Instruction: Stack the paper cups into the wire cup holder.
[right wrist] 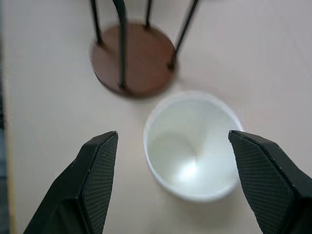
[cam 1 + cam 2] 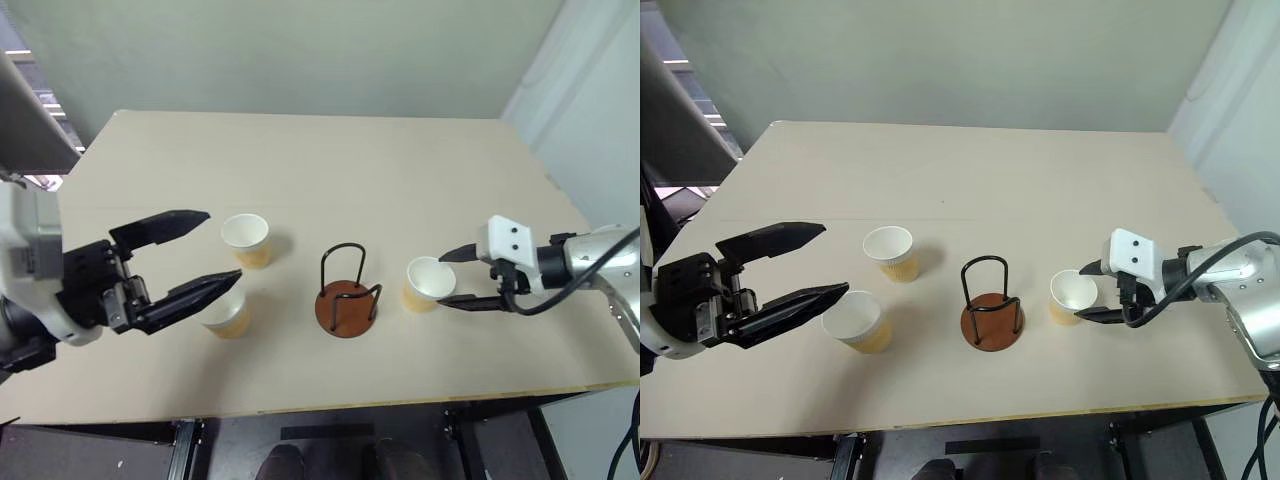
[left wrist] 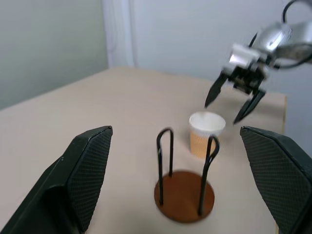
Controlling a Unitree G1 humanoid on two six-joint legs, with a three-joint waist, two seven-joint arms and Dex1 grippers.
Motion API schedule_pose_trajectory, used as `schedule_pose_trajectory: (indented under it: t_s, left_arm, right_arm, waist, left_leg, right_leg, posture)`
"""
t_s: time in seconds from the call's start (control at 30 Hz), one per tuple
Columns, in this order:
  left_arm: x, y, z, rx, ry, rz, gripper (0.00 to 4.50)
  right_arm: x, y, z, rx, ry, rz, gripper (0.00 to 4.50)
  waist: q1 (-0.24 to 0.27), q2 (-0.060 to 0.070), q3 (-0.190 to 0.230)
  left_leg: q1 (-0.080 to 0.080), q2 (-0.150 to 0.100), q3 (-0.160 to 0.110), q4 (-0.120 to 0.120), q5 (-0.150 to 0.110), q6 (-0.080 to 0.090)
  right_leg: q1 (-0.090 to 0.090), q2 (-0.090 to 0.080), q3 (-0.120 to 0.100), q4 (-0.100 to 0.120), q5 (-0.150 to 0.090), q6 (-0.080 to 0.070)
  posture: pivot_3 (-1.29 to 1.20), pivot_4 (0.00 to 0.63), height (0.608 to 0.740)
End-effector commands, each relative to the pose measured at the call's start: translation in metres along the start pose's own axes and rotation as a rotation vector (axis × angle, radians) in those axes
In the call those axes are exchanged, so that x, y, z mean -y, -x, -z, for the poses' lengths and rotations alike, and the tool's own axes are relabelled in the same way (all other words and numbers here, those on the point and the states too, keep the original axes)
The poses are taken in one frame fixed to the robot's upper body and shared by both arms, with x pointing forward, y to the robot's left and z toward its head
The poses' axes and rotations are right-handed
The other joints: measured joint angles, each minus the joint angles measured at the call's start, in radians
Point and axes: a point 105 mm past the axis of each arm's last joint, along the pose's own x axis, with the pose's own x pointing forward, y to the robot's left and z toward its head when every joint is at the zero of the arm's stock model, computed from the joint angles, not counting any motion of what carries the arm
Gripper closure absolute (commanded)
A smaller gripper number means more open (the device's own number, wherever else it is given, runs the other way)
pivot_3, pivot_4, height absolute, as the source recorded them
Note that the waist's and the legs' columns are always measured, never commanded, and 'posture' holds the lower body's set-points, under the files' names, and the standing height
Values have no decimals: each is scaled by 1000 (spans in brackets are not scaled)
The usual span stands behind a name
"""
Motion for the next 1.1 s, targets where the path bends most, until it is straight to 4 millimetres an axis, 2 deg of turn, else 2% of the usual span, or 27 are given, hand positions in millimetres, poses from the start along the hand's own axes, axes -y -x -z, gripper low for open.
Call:
schedule_pose_trajectory:
  t_s: [0.03, 0.13, 0.37, 0.47, 0.5, 0.73, 0.77, 1.03, 1.1]
  left_arm:
    - [2, -3, -7, 16, -33, 2, 0]
    - [2, -4, -6, 3, -28, 4, 0]
    - [5, -1, 0, -54, -8, 12, 0]
    - [5, 2, 2, -81, 7, 19, 0]
    - [6, 3, 2, -86, 12, 26, 0]
    - [12, 5, 6, -120, 43, 58, 0]
    - [12, 5, 7, -124, 45, 60, 0]
    - [12, 3, 8, -124, 44, 63, 0]
    - [12, 3, 7, -124, 43, 66, 0]
  right_arm:
    - [1, -7, -10, 0, 67, 1, 861]
    - [3, -16, -9, -18, 85, -2, 861]
    - [-7, -26, -4, -38, 102, -63, 861]
    - [-9, -29, -3, -44, 105, -82, 1420]
    - [-10, -30, -3, -44, 105, -86, 1733]
    - [-11, -31, -4, -35, 110, -104, 4331]
    - [-10, -31, -3, -38, 111, -102, 4463]
    - [-8, -31, 2, -50, 113, -97, 4463]
    - [-4, -21, -3, -19, 102, -90, 4463]
  waist:
    - [-2, 0, 0]
    - [-2, 0, 0]
    - [1, 0, 0]
    - [1, 0, 0]
    - [1, 0, 0]
    - [1, 0, 0]
    - [1, 0, 0]
    - [1, 0, 0]
    - [1, 0, 0]
  left_leg:
    - [2, 0, 0, -1, 0, 0]
    - [4, 0, 0, -1, 0, 0]
    - [2, 0, -1, -1, -1, 1]
    - [2, 0, 0, -1, -1, 1]
    - [2, 0, -1, -1, 0, 1]
    - [2, 1, -1, -1, -1, 0]
    - [2, 1, 0, -1, -1, 0]
    - [2, 2, 0, 0, -1, 0]
    - [2, 1, -1, 0, -1, 0]
  right_leg:
    - [1, 0, 0, 0, 0, 0]
    - [3, 1, 1, -1, 0, 0]
    - [3, 1, 0, -2, 0, 0]
    - [3, 1, 0, -2, 0, 0]
    - [3, 2, 1, -2, 0, 0]
    - [3, 4, 1, -2, 0, 0]
    - [3, 4, 1, -2, 0, 0]
    - [3, 4, 1, -2, 0, 0]
    - [4, 4, 1, -2, 0, 0]
  posture:
    - [0, 150, 740]
    - [0, 150, 740]
    - [0, 150, 740]
    - [0, 150, 740]
    - [0, 150, 740]
    - [0, 150, 740]
    - [0, 150, 740]
    - [0, 150, 740]
    - [0, 150, 740]
